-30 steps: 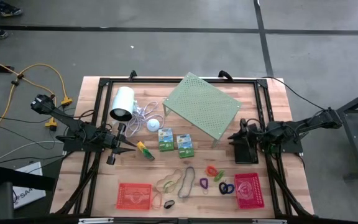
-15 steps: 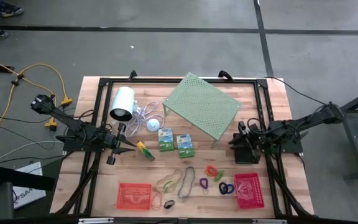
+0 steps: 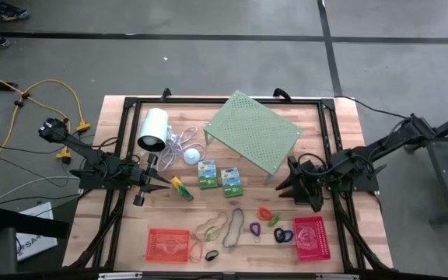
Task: Pick & Place Office Desk Supplies
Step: Put the blue rubber band into the red bin
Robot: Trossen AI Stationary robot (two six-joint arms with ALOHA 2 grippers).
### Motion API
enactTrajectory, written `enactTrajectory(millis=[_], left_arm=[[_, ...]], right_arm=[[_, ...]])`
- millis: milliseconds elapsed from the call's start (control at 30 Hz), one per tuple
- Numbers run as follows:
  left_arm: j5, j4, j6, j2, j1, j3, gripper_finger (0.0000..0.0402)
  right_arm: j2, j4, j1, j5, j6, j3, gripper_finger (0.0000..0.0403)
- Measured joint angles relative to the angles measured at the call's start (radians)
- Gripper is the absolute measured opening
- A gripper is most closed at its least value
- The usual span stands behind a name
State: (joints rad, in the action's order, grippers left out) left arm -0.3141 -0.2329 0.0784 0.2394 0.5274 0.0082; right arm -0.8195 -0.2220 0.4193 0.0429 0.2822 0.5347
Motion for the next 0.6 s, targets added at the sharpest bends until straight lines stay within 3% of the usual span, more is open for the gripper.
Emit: enactTrajectory(millis=[200, 400, 600], left_arm=[[0.0, 0.0, 0.0, 0.0, 0.0, 0.0, 0.0065], [0.0, 0.0, 0.0, 0.0, 0.0, 0.0, 0.0065], [0.0, 0.0, 0.0, 0.0, 0.0, 0.0, 0.0065]], right_arm=[[-0.161, -0.001, 0.02, 0.0, -0.154, 0.19, 0.0095], [-0.302, 0.002, 0.026, -0.004, -0.205, 0.317, 0.0095], [-0.422, 0.0, 0.005, -0.115, -0.225, 0.381, 0.0095]])
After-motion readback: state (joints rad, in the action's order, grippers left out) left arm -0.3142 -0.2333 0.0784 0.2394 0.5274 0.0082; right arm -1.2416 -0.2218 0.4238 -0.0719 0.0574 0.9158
